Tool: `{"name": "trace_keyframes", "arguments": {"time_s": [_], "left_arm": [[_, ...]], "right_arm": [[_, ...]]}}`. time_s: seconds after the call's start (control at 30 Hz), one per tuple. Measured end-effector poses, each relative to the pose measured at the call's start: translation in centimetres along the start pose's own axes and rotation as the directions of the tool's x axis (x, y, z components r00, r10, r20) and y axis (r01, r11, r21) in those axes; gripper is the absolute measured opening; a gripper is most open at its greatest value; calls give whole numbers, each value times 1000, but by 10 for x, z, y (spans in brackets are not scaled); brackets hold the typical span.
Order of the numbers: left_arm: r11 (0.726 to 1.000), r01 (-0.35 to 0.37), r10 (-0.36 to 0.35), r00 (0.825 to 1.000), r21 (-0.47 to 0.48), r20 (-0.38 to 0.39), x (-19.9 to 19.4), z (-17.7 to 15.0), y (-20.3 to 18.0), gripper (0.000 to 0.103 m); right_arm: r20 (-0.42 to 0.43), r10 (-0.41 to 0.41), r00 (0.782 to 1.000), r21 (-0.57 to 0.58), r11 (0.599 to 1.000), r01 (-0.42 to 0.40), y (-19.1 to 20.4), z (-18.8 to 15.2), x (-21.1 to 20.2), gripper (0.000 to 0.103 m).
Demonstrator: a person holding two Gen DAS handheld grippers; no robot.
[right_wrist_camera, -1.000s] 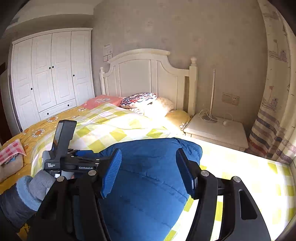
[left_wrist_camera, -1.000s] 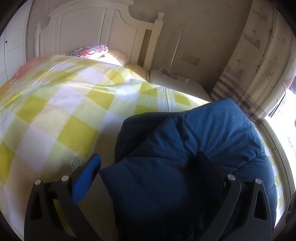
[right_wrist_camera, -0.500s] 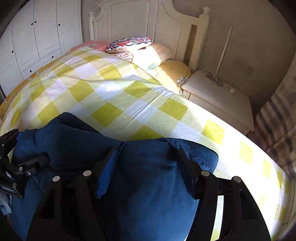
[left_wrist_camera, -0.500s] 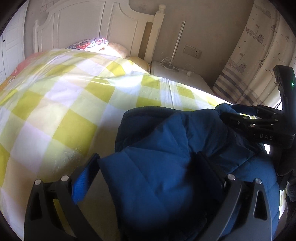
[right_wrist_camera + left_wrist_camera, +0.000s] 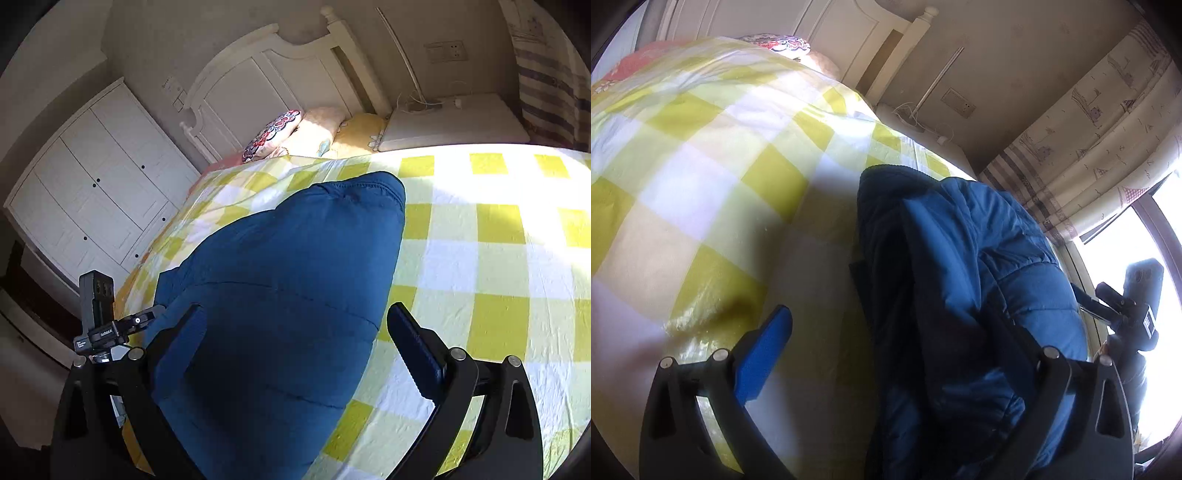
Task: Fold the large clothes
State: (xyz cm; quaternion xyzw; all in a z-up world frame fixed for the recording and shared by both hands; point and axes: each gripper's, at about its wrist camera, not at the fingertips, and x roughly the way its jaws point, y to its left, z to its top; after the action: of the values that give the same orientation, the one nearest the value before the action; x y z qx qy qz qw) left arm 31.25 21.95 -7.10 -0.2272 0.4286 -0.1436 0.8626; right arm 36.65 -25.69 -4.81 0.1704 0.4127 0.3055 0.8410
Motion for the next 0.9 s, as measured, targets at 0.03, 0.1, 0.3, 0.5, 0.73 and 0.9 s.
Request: {"name": "trace_keyframes", "arguments": {"time_s": [0.03, 0.1, 0.3, 0.5, 0.73, 0.9], "left_arm": [[999, 28, -28, 1000, -33, -12, 1, -4, 5, 100], [992, 87, -89, 996, -88, -24, 6, -11, 12, 101], [956, 235, -242, 970, -178, -20, 29, -13, 7, 69], [953, 271, -273, 962, -133, 7, 60, 13, -53, 30], [958, 285, -285, 958, -37, -5, 142, 55, -152, 28], [975, 223, -223, 975, -20, -19, 185, 57, -181, 51]], "right_arm": [[-18, 36, 999, 43, 998, -35, -7, -15, -6, 96], [-61, 112, 992, 100, 989, -105, -14, -41, -7, 96], [-88, 242, 966, 112, 966, -232, 0, -71, 15, 86], [166, 90, 982, -49, 995, -83, 12, -63, -45, 68], [279, -102, 955, -8, 994, 108, -49, -24, -97, 65], [286, -199, 937, 142, 976, 164, -98, -44, -98, 83]]}}
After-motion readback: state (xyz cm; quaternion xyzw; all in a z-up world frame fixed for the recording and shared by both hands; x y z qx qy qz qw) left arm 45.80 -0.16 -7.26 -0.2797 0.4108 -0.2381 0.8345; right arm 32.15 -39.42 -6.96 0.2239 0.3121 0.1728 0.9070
